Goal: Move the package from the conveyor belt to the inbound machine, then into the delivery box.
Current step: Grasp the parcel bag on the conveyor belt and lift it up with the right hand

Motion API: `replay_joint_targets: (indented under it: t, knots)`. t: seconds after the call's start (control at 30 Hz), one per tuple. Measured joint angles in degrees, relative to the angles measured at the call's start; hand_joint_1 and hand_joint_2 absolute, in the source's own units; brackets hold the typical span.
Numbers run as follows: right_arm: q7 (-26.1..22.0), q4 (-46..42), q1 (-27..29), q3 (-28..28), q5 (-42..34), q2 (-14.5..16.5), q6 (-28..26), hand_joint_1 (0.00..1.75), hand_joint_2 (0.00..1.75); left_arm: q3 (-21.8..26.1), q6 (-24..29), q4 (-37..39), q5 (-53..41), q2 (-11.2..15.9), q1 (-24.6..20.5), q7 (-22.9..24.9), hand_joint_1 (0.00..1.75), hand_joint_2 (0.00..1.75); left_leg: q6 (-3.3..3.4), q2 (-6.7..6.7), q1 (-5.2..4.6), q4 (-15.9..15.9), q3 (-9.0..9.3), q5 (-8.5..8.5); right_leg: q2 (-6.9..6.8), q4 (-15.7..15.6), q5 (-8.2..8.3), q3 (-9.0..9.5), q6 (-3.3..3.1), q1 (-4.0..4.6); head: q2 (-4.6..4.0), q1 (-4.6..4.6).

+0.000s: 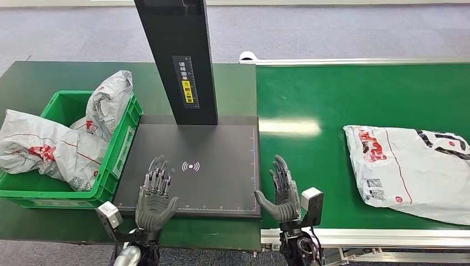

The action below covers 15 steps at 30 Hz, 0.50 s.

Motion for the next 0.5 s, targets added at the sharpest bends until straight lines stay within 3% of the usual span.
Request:
replay_joint_targets:
  t: [0.5]
  knots:
    - [0.0, 0.0, -0.5, 4.0, 0.5, -0.3, -3.7, 0.00, 1.75, 0.0, 3.1, -0.6, -0.9, 0.0, 0.2, 0.0, 0.00, 1.75, 0.00, 0.00, 0.00, 0.0, 0.00, 0.00, 0.00, 0.0, 0.00, 0.00, 0.00, 0.00, 0.00, 0.00]
